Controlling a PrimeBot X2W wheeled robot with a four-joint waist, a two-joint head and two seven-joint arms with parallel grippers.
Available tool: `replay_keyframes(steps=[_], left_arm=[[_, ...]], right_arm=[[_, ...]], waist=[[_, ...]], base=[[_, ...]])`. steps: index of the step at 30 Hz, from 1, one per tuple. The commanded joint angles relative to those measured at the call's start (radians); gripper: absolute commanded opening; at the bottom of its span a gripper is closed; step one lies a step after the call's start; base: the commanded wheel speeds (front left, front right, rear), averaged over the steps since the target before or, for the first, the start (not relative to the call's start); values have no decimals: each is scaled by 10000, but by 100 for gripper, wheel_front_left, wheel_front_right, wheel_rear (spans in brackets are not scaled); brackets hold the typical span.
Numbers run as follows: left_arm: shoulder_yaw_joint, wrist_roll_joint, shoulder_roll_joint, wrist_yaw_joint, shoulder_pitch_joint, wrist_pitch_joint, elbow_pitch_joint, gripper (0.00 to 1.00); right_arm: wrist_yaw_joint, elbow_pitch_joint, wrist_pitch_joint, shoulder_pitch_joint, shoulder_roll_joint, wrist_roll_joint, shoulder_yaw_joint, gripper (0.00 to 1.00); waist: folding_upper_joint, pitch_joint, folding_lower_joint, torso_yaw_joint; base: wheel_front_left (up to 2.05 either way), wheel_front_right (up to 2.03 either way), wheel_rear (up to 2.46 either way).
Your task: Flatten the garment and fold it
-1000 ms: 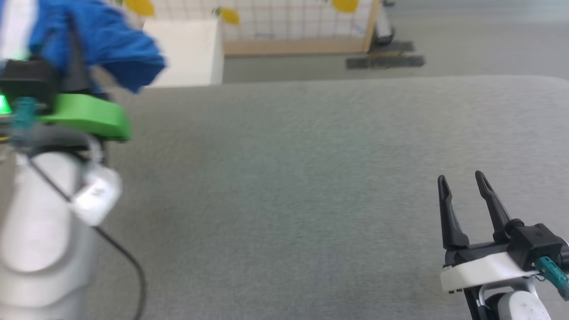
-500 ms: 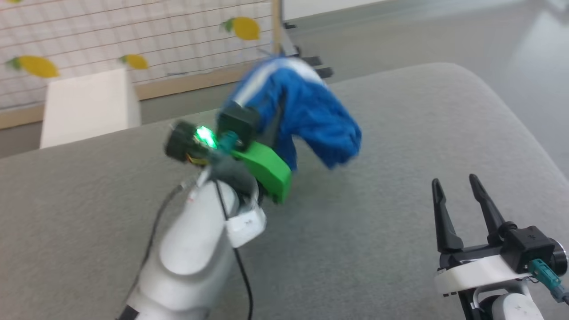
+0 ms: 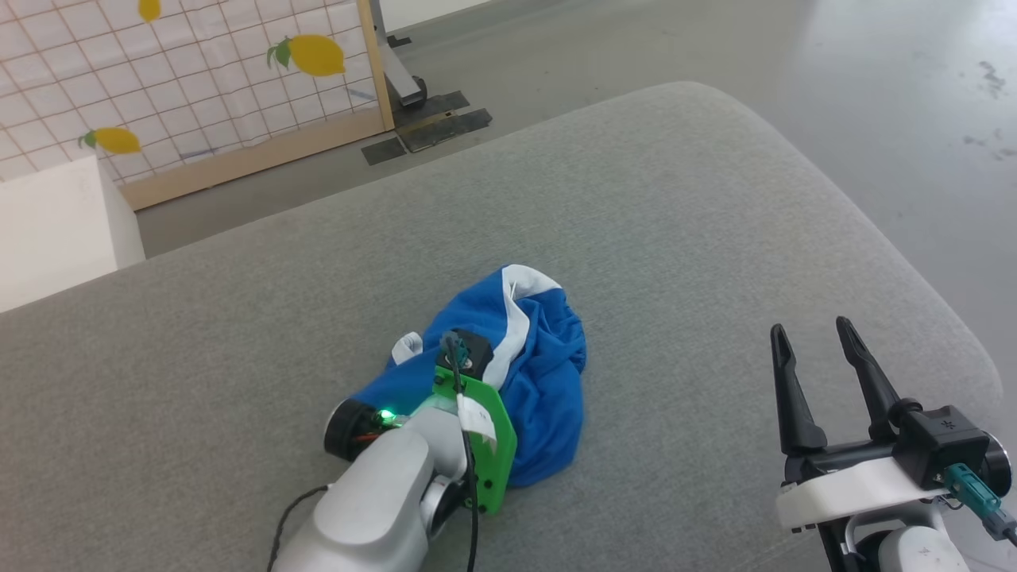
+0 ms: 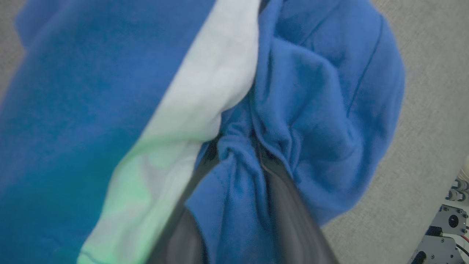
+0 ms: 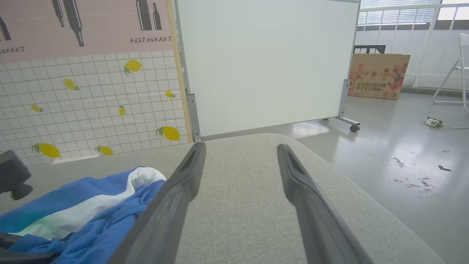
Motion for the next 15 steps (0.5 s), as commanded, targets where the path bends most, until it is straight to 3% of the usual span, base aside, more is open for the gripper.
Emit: replay_keyframes(steps=[1, 4, 11, 15], left_arm=[[4, -90, -24, 121, 274, -217, 0, 100], [254, -155, -28, 276, 285, -1383, -640, 100], [1521, -167, 319, 925, 834, -5702, -2803, 100], [2197, -149, 620, 1267, 1592, -6993, -3832, 100]], right_arm=[[-15, 4, -29, -27, 18, 40, 19, 100], [-15, -35, -28, -19, 18, -11, 58, 100], [-15, -183, 52, 104, 18, -171, 28, 100], [-15, -276, 140, 202, 18, -222, 56, 100]], waist=[[-1, -26, 1, 233], [-1, -115, 1, 488], [-1, -389, 1, 1338], [-1, -548, 1, 1771]], base=[[0, 0, 0], [0, 0, 0], [0, 0, 0], [0, 0, 0]])
